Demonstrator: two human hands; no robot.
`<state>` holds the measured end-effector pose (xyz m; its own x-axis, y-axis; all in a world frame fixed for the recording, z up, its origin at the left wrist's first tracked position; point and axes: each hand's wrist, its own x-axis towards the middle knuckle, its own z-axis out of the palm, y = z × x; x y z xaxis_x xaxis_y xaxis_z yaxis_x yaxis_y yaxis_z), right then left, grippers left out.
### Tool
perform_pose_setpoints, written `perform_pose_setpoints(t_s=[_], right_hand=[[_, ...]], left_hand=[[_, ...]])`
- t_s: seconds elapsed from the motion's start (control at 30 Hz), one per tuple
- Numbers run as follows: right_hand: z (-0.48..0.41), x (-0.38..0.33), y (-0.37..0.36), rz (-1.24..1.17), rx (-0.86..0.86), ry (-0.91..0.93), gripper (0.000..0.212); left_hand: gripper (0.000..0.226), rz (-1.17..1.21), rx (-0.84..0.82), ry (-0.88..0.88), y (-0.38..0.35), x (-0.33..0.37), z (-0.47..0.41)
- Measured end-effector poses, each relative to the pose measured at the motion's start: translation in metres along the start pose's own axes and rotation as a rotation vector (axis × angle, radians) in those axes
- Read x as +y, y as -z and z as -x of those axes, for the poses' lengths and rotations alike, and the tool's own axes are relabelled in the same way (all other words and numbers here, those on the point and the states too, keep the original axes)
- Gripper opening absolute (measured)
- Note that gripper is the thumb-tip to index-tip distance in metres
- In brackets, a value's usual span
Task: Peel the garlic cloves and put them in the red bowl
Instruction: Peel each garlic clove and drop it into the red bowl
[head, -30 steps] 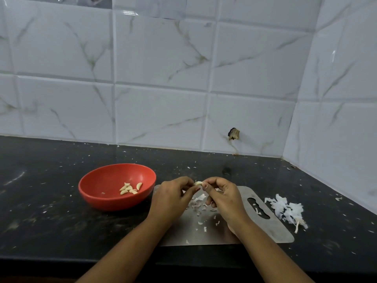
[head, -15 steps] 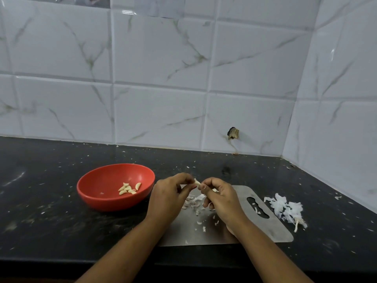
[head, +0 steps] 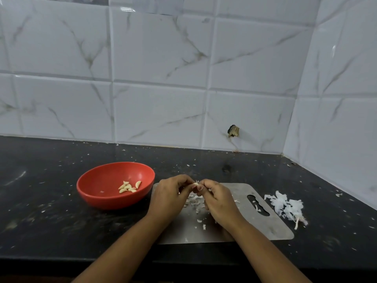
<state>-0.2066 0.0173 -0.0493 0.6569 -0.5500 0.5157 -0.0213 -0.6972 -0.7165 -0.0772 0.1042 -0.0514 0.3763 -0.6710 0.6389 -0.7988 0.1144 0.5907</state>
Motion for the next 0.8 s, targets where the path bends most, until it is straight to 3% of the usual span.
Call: perform_pose_setpoints(t_s=[0.27,0.47,0.6,0.67,0.8], right_hand=[[-0.004,0.011,0.001,0.1,0.036,0.096,0.015],[-0.006,0.014,0.002,0.199,0.067,0.197,0.019],[-0.005,0.013,0.004,0.238,0.082,0.248,0.018],[-0.005,0.01,0.005,0.187,0.072,0.235,0.015],[0.0,-0.005,0.007,-0.171,-0.042,0.026,0.025]], left_hand=[[0.013,0.3,-0.178,0.175,0.008,0.007,-0.003],[0.016,0.186,-0.21,0.052,0.006,0.013,0.003],[0.018,0.33,-0.279,0.106,0.007,0.015,0.002],[0.02,0.411,-0.318,0.157,0.007,0.015,0.001],[0.028,0.476,-0.301,0.182,0.008,0.011,0.0]])
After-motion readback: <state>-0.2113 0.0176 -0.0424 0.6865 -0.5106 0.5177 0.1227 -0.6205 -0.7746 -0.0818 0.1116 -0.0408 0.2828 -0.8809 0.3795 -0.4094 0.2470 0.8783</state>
